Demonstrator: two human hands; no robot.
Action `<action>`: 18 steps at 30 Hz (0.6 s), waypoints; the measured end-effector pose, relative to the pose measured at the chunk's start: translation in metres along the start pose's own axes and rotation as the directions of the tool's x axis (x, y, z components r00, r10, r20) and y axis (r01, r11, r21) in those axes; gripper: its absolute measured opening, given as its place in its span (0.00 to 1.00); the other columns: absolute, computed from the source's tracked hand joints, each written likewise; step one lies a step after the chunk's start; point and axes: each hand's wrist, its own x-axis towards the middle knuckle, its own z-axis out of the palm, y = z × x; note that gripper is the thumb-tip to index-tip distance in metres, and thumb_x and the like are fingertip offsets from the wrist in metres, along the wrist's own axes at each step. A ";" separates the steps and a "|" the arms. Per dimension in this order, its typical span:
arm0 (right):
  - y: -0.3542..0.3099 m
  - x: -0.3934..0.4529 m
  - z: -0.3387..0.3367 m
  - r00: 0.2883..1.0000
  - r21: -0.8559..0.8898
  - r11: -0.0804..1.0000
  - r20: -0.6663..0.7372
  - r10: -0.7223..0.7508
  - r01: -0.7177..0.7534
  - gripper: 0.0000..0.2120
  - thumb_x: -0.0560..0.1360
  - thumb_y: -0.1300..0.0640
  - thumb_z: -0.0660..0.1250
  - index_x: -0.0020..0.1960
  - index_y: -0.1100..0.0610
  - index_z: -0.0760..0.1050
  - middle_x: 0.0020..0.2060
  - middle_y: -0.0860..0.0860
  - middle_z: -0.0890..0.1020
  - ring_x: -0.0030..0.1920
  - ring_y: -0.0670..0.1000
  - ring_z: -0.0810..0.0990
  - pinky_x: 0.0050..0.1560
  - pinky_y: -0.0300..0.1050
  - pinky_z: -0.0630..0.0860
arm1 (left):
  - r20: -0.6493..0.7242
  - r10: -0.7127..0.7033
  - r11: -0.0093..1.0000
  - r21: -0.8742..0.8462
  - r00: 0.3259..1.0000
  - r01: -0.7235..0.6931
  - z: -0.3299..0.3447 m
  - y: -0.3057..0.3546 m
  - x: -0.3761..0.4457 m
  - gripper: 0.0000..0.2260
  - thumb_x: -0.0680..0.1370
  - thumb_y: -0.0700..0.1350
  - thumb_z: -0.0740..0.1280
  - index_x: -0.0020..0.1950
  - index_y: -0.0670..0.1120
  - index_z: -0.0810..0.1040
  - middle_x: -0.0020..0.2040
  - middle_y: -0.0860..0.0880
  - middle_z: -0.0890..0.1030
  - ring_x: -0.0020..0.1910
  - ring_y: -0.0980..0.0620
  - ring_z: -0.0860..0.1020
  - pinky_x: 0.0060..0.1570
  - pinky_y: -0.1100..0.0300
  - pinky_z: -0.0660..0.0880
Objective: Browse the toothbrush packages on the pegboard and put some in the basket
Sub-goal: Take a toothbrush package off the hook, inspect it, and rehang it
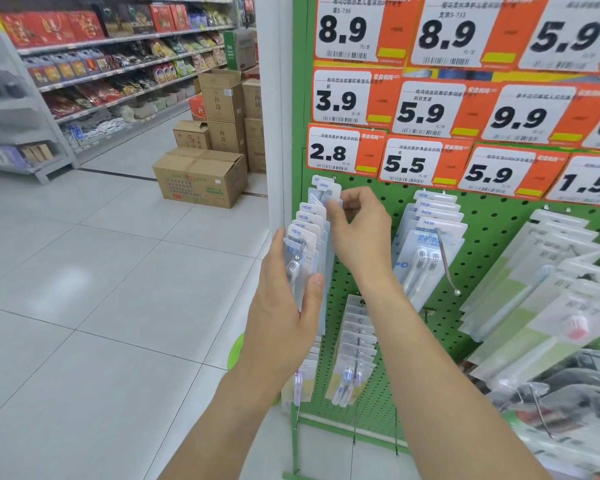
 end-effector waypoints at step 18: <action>0.004 -0.096 -0.027 0.953 -0.046 0.969 -0.177 -0.246 0.242 0.08 0.85 0.54 0.58 0.62 0.46 0.70 0.37 0.37 0.76 0.32 0.42 0.73 0.33 0.34 0.67 | -0.037 0.007 1.000 -0.016 0.999 -0.007 0.009 -0.003 0.011 0.31 0.82 0.49 0.66 0.81 0.52 0.56 0.76 0.55 0.68 0.73 0.56 0.69 0.70 0.51 0.71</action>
